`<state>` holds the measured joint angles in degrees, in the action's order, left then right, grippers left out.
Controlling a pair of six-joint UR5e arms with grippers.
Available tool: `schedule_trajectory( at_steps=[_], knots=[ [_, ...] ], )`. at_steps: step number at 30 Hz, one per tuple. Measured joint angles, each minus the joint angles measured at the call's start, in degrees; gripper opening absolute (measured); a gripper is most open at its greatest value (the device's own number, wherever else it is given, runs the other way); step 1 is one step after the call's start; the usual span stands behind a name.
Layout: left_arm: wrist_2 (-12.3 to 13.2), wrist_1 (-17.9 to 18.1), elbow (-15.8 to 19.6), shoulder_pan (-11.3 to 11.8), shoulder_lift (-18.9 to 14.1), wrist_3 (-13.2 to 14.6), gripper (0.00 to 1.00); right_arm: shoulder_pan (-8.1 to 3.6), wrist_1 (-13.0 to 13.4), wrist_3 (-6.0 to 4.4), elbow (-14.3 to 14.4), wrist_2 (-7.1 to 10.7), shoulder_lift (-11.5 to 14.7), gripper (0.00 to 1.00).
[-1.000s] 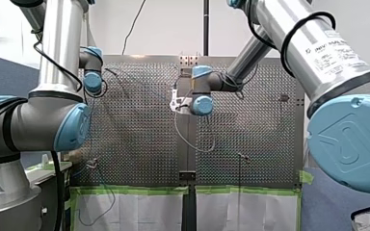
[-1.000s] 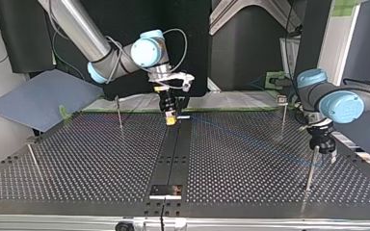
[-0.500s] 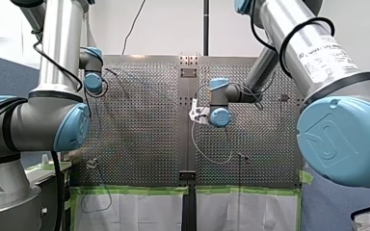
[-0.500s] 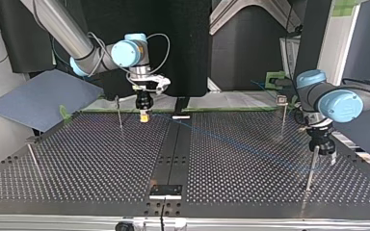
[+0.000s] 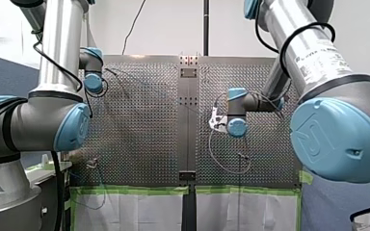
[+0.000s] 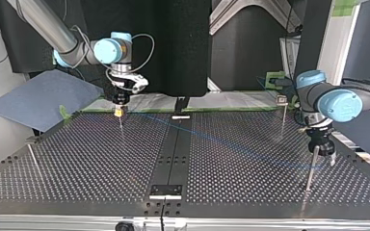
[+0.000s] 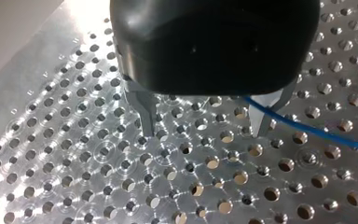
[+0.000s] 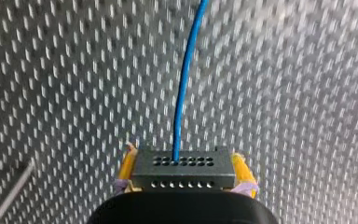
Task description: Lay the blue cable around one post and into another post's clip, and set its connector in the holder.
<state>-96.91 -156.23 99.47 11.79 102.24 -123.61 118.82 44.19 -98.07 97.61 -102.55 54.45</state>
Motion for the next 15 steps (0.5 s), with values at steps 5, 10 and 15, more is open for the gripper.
schedule_trajectory(
  at_steps=[5, 10, 15],
  knots=[
    [0.13, 0.00, 0.00, -0.04, 0.00, -0.04, 1.00, -1.94, 2.35, 0.03, 2.35, -1.60, -0.01, 0.00],
    [0.15, 0.01, 0.00, -0.07, 0.00, -0.05, 1.00, -3.24, 4.97, -0.57, 4.99, -3.13, -0.03, 0.00],
    [0.15, -0.03, 0.00, -0.09, 0.00, -0.05, 1.00, -4.59, 7.66, -0.68, 7.66, -4.31, -0.09, 0.00]
  ],
)
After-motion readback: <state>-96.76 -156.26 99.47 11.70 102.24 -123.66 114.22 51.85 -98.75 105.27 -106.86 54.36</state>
